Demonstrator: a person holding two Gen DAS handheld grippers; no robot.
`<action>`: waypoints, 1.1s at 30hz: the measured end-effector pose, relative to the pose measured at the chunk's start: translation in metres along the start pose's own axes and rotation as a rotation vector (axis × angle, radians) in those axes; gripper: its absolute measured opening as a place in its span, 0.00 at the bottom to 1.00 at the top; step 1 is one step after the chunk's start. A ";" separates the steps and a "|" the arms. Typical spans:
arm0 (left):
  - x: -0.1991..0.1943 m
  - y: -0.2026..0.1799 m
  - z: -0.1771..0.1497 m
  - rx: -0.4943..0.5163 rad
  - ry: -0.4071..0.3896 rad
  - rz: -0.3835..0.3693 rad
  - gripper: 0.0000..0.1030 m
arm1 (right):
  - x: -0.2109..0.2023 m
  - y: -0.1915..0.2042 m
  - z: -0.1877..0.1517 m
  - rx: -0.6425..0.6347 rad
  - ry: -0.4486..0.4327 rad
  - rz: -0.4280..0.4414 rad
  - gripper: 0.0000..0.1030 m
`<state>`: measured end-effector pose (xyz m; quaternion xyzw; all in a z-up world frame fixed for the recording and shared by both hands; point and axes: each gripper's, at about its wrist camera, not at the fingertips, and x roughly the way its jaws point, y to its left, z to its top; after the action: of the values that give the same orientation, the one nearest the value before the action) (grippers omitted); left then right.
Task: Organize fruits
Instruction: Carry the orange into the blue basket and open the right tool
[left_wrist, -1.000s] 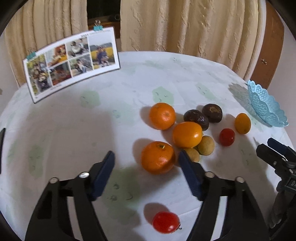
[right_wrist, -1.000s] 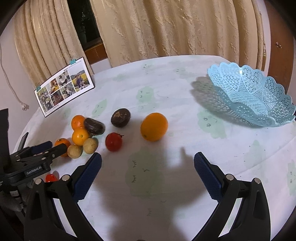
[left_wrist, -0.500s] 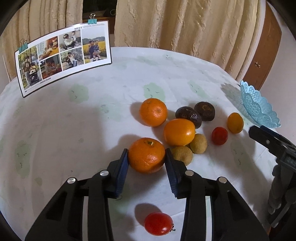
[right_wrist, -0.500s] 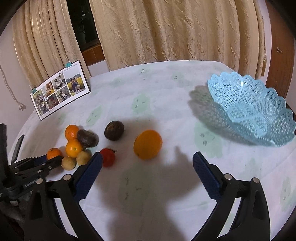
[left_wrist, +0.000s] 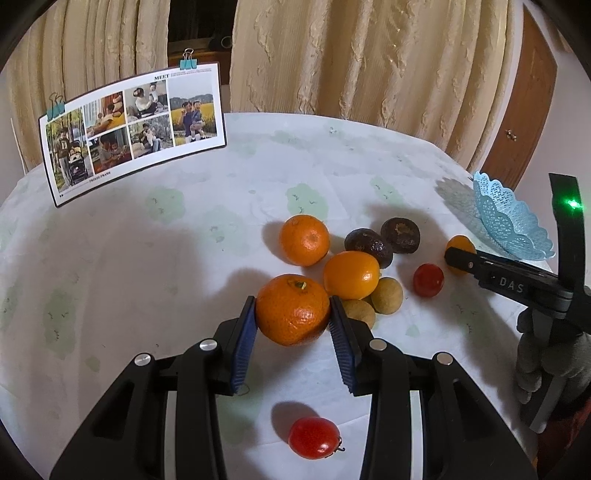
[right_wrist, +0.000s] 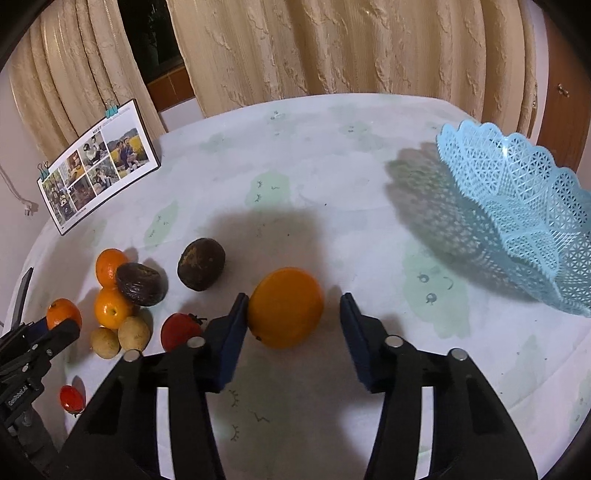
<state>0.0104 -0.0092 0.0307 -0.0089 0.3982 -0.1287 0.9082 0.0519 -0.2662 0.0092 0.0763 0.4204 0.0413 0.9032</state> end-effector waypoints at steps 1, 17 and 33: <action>0.000 0.000 0.000 0.001 -0.001 0.000 0.38 | 0.000 0.001 0.000 -0.005 -0.003 0.002 0.45; -0.018 -0.019 0.011 0.032 -0.040 0.019 0.38 | -0.068 -0.022 0.005 0.039 -0.207 -0.042 0.41; -0.022 -0.083 0.025 0.137 -0.054 -0.003 0.38 | -0.095 -0.134 0.009 0.233 -0.299 -0.256 0.41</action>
<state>-0.0039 -0.0863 0.0734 0.0493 0.3637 -0.1569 0.9169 -0.0010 -0.4125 0.0627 0.1314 0.2902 -0.1344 0.9383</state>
